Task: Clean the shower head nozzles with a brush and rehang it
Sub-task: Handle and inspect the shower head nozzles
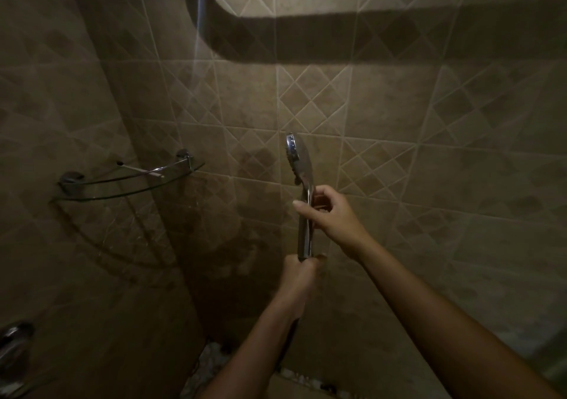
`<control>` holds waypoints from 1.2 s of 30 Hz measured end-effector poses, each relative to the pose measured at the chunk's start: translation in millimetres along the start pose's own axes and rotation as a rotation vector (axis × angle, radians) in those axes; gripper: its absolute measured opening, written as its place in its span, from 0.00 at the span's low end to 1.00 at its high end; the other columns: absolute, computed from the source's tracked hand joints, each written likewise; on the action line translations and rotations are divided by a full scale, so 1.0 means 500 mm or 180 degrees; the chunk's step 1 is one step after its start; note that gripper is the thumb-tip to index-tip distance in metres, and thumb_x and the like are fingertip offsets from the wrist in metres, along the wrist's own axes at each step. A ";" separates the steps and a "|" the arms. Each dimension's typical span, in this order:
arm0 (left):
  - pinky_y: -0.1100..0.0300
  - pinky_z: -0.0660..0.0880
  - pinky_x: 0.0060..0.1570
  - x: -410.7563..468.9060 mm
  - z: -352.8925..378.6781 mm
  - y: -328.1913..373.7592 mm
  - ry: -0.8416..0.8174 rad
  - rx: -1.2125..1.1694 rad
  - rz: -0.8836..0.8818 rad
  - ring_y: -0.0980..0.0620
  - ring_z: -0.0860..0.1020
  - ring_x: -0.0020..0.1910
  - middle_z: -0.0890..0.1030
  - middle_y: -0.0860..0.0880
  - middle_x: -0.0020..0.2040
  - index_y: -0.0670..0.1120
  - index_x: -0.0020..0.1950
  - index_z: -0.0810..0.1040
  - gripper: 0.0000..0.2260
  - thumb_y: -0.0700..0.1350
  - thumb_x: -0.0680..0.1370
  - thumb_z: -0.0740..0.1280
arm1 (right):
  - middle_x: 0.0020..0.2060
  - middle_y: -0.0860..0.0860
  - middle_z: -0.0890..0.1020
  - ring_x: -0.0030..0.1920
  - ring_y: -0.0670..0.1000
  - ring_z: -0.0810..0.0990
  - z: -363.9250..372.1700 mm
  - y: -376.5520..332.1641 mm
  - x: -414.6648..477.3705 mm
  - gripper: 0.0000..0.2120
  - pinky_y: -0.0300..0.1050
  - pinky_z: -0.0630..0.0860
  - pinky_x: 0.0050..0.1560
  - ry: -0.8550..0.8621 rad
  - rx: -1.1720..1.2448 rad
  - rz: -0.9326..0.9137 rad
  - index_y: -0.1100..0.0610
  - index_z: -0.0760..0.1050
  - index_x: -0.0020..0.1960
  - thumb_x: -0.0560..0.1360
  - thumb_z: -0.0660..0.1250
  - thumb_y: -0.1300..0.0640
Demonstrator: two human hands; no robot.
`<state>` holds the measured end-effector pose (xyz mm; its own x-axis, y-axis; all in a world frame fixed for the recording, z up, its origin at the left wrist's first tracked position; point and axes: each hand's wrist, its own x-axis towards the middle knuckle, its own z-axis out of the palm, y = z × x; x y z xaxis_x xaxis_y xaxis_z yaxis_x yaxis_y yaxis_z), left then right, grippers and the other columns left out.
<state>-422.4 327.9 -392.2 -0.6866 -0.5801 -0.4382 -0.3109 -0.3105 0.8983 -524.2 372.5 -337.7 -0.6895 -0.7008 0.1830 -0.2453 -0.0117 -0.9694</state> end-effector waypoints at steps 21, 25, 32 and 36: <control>0.55 0.77 0.45 0.021 -0.017 -0.010 0.0017 0.0229 0.0155 0.50 0.80 0.50 0.79 0.47 0.53 0.46 0.63 0.72 0.15 0.48 0.78 0.69 | 0.54 0.59 0.85 0.54 0.54 0.86 -0.012 0.007 0.013 0.16 0.52 0.83 0.57 -0.0208 0.0245 0.0274 0.62 0.75 0.59 0.75 0.74 0.59; 0.57 0.78 0.40 0.023 -0.020 -0.003 -0.0079 0.0167 0.0175 0.51 0.83 0.45 0.83 0.46 0.47 0.46 0.55 0.76 0.07 0.46 0.79 0.69 | 0.54 0.56 0.84 0.55 0.52 0.84 -0.003 0.000 0.013 0.13 0.48 0.81 0.57 -0.0123 0.0301 0.0275 0.57 0.78 0.60 0.76 0.72 0.57; 0.55 0.78 0.41 0.018 -0.017 0.002 -0.0099 0.0319 0.0326 0.51 0.80 0.42 0.82 0.46 0.46 0.50 0.49 0.75 0.04 0.48 0.79 0.68 | 0.49 0.55 0.87 0.51 0.51 0.87 -0.002 0.004 0.013 0.17 0.43 0.83 0.52 0.0080 0.0274 0.0177 0.61 0.78 0.58 0.72 0.77 0.60; 0.55 0.78 0.42 0.018 -0.013 -0.001 -0.0040 0.0247 0.0295 0.51 0.80 0.46 0.80 0.47 0.49 0.54 0.45 0.70 0.08 0.48 0.79 0.68 | 0.51 0.58 0.87 0.49 0.52 0.87 0.003 0.010 0.019 0.14 0.45 0.83 0.48 0.0000 0.0441 0.0249 0.63 0.76 0.57 0.75 0.74 0.60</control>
<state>-424.4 318.0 -397.0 -0.7228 -0.5941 -0.3530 -0.2952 -0.1964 0.9350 -530.9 364.4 -340.9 -0.7028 -0.7034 0.1059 -0.0945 -0.0552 -0.9940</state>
